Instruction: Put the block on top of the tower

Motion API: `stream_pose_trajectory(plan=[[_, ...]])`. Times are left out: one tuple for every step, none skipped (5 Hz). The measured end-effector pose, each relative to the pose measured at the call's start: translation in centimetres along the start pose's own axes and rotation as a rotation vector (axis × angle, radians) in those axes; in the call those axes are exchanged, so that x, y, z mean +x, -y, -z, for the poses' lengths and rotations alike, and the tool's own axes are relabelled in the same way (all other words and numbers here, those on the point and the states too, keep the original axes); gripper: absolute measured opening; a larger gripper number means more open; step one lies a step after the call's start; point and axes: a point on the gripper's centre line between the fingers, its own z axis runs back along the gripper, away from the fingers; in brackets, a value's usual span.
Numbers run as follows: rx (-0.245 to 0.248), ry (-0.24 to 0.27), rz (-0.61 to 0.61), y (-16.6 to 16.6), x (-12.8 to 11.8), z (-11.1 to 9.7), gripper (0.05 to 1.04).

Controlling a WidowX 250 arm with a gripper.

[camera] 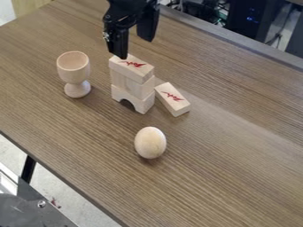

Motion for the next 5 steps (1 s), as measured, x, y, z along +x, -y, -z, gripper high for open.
stream_pose_trajectory(plan=[[0.031, -0.009, 0.003, -0.5, -0.3, 0.8, 0.999], [0.044, -0.025, 0.009, -1.5, -1.0, 1.3, 0.999], [0.017, -0.021, 0.017, -1.3, -1.1, 0.7, 0.999], [0.018, -0.024, 0.027, -1.3, -1.3, 0.6, 0.999], [0.010, -0.043, 0.049, -0.6, -2.2, 0.5, 0.999]])
